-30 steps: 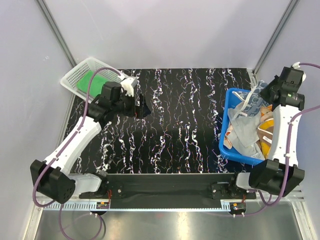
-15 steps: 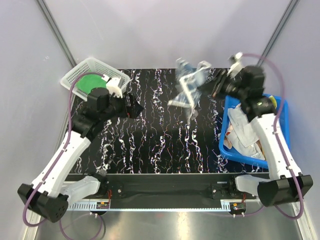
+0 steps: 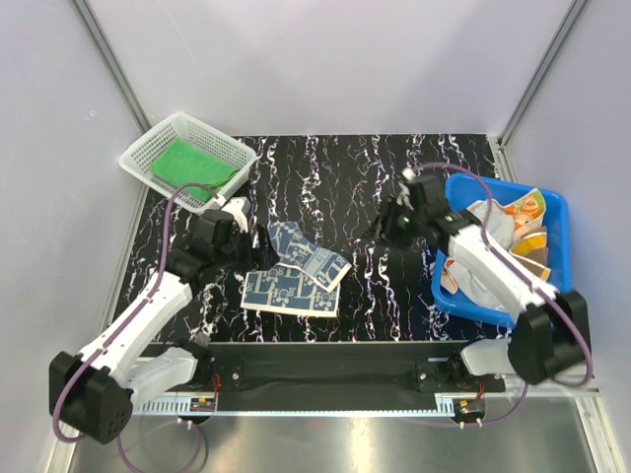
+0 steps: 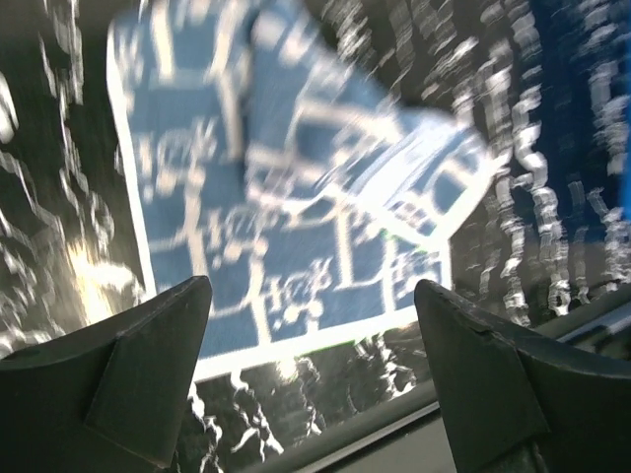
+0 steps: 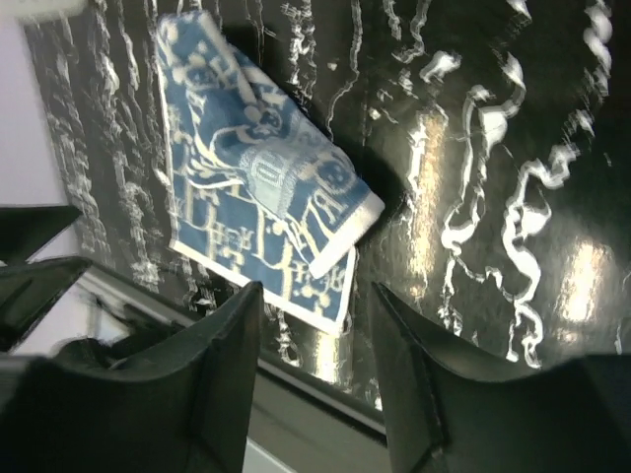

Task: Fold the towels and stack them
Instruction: Move the towel to the center of the board, then flatten out the crumpled towel

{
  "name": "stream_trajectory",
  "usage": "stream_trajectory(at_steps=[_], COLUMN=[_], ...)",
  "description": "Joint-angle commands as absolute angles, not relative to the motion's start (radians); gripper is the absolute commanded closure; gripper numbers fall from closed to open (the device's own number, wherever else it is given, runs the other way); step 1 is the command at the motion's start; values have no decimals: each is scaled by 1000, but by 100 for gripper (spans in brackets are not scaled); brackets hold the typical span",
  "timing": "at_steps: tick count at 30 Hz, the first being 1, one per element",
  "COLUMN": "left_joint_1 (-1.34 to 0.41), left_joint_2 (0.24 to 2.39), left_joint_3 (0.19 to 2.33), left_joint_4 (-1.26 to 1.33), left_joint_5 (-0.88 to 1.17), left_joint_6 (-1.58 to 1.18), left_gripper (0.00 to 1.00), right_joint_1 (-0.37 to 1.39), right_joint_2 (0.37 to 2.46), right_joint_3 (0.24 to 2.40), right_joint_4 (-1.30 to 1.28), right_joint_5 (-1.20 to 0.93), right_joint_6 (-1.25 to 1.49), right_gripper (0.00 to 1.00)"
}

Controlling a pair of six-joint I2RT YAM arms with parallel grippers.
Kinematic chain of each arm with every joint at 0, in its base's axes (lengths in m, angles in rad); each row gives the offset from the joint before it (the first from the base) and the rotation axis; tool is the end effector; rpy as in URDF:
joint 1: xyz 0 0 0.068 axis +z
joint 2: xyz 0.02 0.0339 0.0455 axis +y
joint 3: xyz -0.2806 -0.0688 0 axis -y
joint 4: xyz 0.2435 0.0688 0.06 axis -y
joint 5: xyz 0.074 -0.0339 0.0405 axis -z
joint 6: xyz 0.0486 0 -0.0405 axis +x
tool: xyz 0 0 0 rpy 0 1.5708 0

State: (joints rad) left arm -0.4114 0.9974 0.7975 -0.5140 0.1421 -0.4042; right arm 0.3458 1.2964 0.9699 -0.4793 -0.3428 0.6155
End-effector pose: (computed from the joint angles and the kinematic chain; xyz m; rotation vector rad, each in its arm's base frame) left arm 0.1903 -0.0905 0.2797 0.0847 2.3445 -0.5779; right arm 0.2549 0.1092 0.2759 0.1626 2.4859 0.8437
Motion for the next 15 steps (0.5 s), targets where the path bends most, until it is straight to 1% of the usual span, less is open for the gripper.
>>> stream_trajectory(at_steps=[1, 2, 3, 4, 7, 10, 15], left_joint_1=[-413, -413, -411, -410, -408, -407, -407], left_joint_2=[1011, 1032, 1043, 1046, 1025, 1038, 1089], left_joint_3=[750, 746, 733, 724, 667, 641, 601], left_joint_4=[-423, -429, -440, -454, -457, -497, -543], left_joint_5=[72, 40, 28, 11, -26, -89, -169], left_joint_6=[-495, -527, -546, -561, -607, -650, -686], left_gripper=[11, 12, 12, 15, 16, 17, 18], right_joint_1=[499, 532, 567, 625, 762, 813, 916], right_joint_2=[1450, 1483, 1515, 1576, 1624, 1667, 1675], right_joint_3=[1148, 1170, 1205, 1221, 1204, 1161, 1079], right_joint_4=[-517, -525, -544, -555, -528, -517, -529], right_joint_5=[-186, -129, -112, -103, -80, -49, 43], right_joint_6=[468, 447, 419, 416, 408, 512, 713], right_gripper=[48, 49, 56, 57, 55, 54, 50])
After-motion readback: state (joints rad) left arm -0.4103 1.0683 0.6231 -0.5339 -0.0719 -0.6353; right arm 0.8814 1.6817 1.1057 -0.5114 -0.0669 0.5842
